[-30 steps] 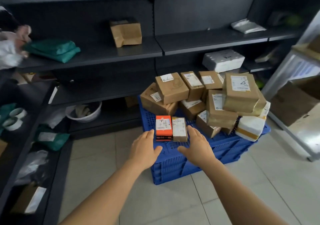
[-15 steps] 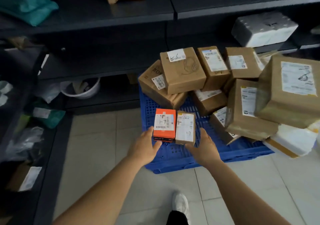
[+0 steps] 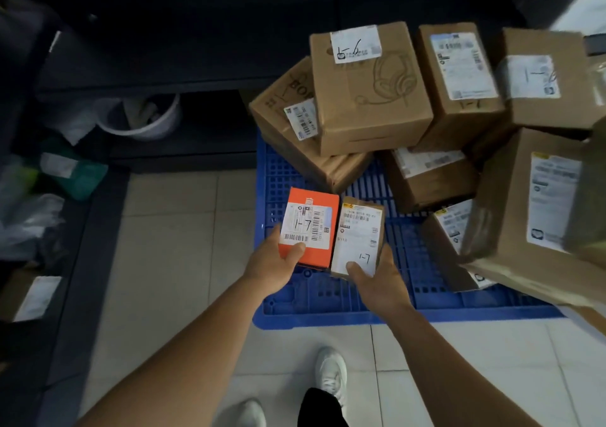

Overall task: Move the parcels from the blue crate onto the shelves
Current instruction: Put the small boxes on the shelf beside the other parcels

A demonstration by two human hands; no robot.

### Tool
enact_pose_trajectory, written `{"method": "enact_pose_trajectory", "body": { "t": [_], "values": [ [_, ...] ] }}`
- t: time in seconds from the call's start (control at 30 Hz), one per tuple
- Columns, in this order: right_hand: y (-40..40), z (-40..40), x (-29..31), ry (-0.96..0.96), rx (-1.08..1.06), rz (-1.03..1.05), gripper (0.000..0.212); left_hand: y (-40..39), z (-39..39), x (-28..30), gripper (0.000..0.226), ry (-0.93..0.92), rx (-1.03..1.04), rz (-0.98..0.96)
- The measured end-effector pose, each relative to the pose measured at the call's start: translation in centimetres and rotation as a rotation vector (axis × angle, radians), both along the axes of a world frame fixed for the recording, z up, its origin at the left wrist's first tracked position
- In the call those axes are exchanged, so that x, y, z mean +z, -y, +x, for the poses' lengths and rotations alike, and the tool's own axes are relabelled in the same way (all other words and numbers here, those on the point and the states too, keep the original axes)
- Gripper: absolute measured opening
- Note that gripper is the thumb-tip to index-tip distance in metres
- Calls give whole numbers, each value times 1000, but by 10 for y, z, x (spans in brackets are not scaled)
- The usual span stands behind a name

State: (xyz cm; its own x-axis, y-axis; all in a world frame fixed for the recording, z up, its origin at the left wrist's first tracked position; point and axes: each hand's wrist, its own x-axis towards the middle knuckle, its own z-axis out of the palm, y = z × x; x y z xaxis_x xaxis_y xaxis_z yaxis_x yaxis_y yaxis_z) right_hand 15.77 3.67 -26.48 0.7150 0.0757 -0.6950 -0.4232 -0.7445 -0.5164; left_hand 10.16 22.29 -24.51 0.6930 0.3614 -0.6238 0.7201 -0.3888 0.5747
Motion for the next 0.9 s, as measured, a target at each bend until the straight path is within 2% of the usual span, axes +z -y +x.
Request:
{"method": "enact_pose_trajectory", "body": {
  "t": [0.2,0.37,0.5,0.67,0.9],
  "values": [
    [0,-5,1,11,-24,55,68,5,-10,-5,51,33,86,-99],
    [8,-11,19,36,-48,241,47,8,-29,2,49,115,219,-183],
    [11,-22,43,40,-39,383,47,8,-51,26,65,191,338,-214],
    [9,-47,76,66,17,484,60,7,-91,78,45,363,418,-245],
    [-10,-107,134,142,131,614,60,3,-180,146,49,579,549,-139]
  ]
}}
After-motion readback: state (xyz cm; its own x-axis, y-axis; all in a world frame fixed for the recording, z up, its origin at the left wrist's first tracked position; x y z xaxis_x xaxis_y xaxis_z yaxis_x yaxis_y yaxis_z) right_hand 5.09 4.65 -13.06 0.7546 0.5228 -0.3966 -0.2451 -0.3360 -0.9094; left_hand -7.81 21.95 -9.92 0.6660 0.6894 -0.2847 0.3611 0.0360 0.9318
